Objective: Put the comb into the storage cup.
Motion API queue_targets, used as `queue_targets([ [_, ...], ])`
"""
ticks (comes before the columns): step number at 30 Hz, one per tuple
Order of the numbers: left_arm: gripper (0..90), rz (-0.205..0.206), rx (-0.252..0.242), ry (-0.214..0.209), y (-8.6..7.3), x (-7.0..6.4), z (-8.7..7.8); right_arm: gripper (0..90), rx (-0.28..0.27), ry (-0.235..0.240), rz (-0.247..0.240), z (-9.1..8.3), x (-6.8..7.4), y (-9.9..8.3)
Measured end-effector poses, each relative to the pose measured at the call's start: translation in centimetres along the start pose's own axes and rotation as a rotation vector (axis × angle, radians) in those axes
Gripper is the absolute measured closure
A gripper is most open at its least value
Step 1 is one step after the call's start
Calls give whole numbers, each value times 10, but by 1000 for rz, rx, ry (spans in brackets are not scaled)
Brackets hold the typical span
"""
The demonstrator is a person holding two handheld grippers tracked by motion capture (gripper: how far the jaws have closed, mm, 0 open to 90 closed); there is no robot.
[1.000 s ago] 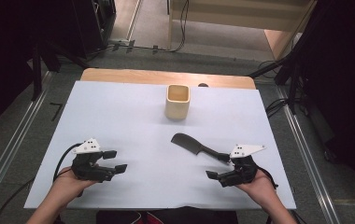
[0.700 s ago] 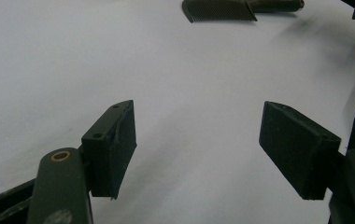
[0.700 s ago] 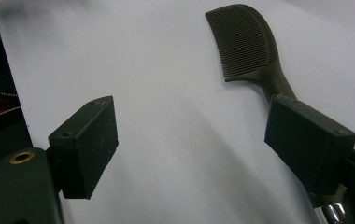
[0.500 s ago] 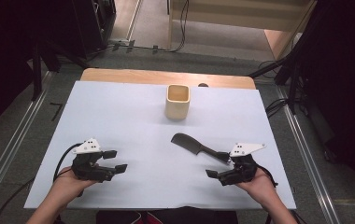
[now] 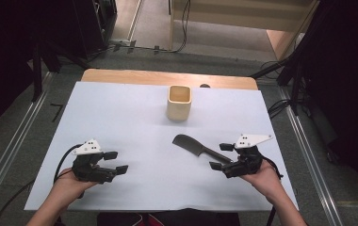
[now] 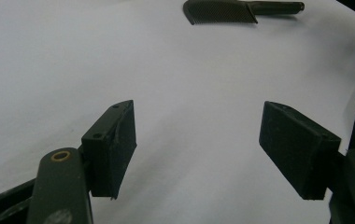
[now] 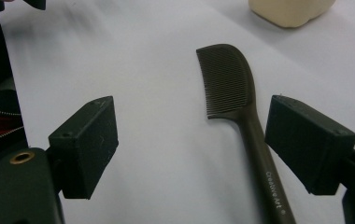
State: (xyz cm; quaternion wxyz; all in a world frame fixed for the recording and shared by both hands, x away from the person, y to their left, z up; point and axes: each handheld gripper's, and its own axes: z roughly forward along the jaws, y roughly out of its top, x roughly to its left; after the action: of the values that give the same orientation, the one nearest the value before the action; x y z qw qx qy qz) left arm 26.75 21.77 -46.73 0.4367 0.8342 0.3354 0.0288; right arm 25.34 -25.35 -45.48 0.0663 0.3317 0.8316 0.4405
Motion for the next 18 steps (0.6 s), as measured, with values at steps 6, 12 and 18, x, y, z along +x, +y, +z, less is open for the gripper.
queue_targets([
  [6,283,-1,-1,1,0,0,0,155,-12,-8,-15,-3,-7,9],
  [12,283,0,0,-2,0,0,0,155,-20,-22,-11,-5,-13,15],
  [18,283,-1,0,-2,0,0,0,155,-32,-28,-12,-5,-21,22],
])
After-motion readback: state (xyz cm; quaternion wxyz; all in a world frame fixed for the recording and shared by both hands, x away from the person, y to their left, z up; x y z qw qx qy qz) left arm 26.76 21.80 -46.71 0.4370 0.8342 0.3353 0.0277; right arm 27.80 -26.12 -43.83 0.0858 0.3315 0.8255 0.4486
